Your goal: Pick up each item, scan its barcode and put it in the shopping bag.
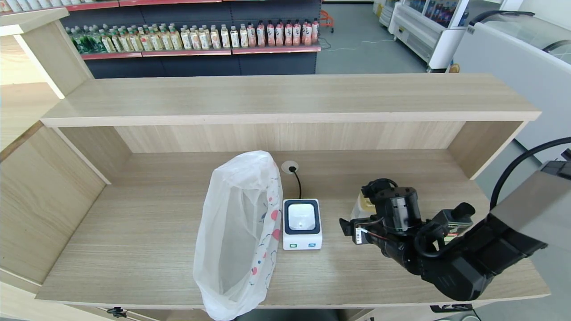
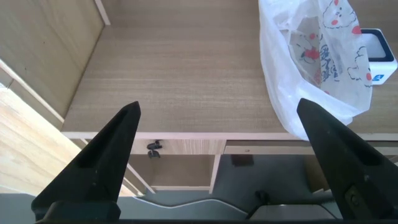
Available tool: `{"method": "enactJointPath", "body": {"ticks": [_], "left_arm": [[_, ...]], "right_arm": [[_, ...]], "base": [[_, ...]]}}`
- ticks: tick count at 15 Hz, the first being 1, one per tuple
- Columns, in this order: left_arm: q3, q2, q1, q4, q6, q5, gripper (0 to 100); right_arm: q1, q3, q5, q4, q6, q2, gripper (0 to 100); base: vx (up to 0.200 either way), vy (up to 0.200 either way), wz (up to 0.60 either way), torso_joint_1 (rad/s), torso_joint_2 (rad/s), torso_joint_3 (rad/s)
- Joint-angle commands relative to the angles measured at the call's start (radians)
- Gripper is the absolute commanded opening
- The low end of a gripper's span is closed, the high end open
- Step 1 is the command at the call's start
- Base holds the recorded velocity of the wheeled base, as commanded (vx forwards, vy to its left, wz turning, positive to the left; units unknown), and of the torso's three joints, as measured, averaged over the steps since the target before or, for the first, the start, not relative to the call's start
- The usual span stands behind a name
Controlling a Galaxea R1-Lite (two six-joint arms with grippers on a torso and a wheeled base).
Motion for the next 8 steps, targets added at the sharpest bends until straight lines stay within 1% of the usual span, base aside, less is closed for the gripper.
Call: {"method": "enactJointPath", "body": {"ticks": [1, 8], "left_arm": [[0.000, 0.000, 0.000, 0.000, 0.000, 0.000, 100], [0.000, 0.000, 0.000, 0.000, 0.000, 0.000, 100]], "right_arm": [[-0.004, -0.013, -0.003, -0.013, 0.000, -0.014, 100], [-0.019, -0.046, -0.003, -0.114, 0.008, 0.028, 100]], "base": [[0.000, 0.000, 0.00, 0.000, 0.00, 0.000], [0.000, 0.000, 0.00, 0.000, 0.00, 0.000]]}}
